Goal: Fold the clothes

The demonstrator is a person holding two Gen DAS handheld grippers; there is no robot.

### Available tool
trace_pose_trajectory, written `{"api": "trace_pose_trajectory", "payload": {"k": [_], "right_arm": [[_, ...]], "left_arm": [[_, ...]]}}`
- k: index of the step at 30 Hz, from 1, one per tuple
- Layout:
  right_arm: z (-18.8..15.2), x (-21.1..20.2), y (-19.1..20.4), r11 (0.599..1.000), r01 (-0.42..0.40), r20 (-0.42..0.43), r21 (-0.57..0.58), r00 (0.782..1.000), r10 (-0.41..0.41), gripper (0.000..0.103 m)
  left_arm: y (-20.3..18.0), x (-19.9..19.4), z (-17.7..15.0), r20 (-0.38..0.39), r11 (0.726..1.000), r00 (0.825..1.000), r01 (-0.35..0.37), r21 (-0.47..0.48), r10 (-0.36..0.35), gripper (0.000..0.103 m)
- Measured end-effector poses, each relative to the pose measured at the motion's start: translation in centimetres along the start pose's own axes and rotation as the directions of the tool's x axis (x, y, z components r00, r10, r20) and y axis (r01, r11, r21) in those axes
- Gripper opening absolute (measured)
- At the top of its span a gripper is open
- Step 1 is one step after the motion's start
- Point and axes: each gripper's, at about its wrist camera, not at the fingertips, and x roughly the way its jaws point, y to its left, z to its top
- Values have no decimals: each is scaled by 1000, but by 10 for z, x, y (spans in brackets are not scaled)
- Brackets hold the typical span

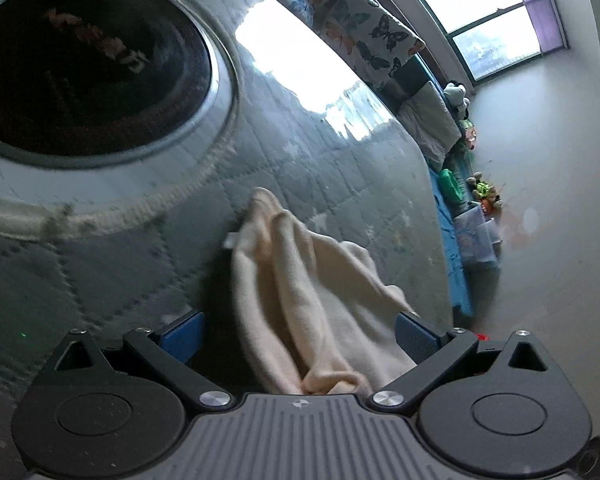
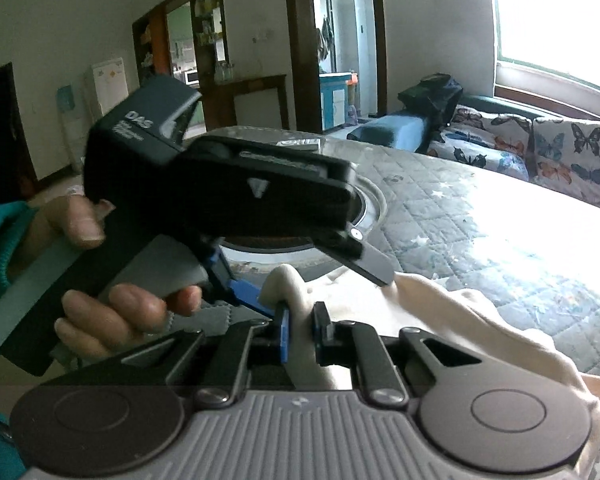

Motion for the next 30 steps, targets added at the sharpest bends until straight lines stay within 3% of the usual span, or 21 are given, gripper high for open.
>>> {"api": "trace_pose_trajectory", "payload": {"k": [8,11,14,20,25,30], "right_arm": [[-8,2,2,1000,-16,2,0,1000,16,10],[-11,3,4,1000,-19,-3,4,1000,19,12],[-15,-5,1,1000,-2,6,31,1000,2,22],[-22,-27,-27,990,112,12,89,993,-114,25],[-39,-44,-78,941,265,-19,212,964,-267,27],[-64,-61,-115,867,358,-39,346,929,-368,31]], "left_arm": [[14,11,-2,-29,997,1000,4,-81,-7,25],[17,12,-1,-30,996,1000,-6,-90,3,19],[14,11,-1,-27,998,1000,-18,-64,16,19],[9,11,-2,-16,999,999,-38,-6,38,19],[5,11,-3,-11,998,999,-49,29,49,19],[3,13,-2,-11,997,998,-57,54,57,19]]}}
